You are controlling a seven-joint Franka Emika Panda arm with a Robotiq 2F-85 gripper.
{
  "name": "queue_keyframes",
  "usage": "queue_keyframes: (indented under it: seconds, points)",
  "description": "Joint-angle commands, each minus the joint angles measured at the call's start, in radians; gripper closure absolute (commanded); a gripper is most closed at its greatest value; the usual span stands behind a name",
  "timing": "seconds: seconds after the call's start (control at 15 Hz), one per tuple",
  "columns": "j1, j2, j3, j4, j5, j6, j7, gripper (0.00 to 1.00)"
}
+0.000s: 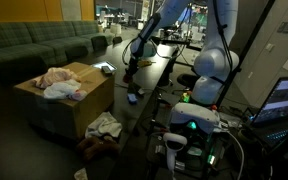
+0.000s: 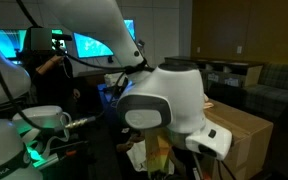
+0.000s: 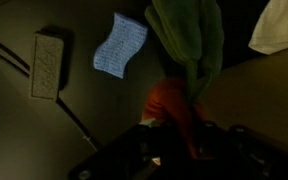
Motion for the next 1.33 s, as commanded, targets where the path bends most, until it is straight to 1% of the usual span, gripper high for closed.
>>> queue_keyframes:
  seconds: [0.0,0.13,0.2,0.33,0.47,0.53,0.67,0.87,1.07,1.27]
  points:
    - [0.142,-0.195,-0.081,-0.063,0.071,-0.082,0.021,0.91]
    - [0.245,-0.251,-0.146,-0.054,0.066,-0.124,0.053,0.91]
    - [0.302,-0.269,-0.182,-0.041,0.042,-0.144,0.089,0.91]
    - [0.381,-0.299,-0.221,-0.011,0.016,-0.190,0.140,0.91]
    - [0.448,-0.302,-0.239,0.028,-0.010,-0.221,0.199,0.92]
    - [0.473,-0.304,-0.244,0.046,-0.017,-0.237,0.218,0.91]
    - [0.519,-0.280,-0.246,0.091,-0.037,-0.229,0.283,0.91]
    - [0.572,-0.222,-0.240,0.162,-0.046,-0.216,0.343,0.92]
    - [0.610,-0.164,-0.240,0.234,-0.043,-0.227,0.372,0.91]
    - [0.638,-0.082,-0.242,0.317,-0.036,-0.233,0.386,0.92]
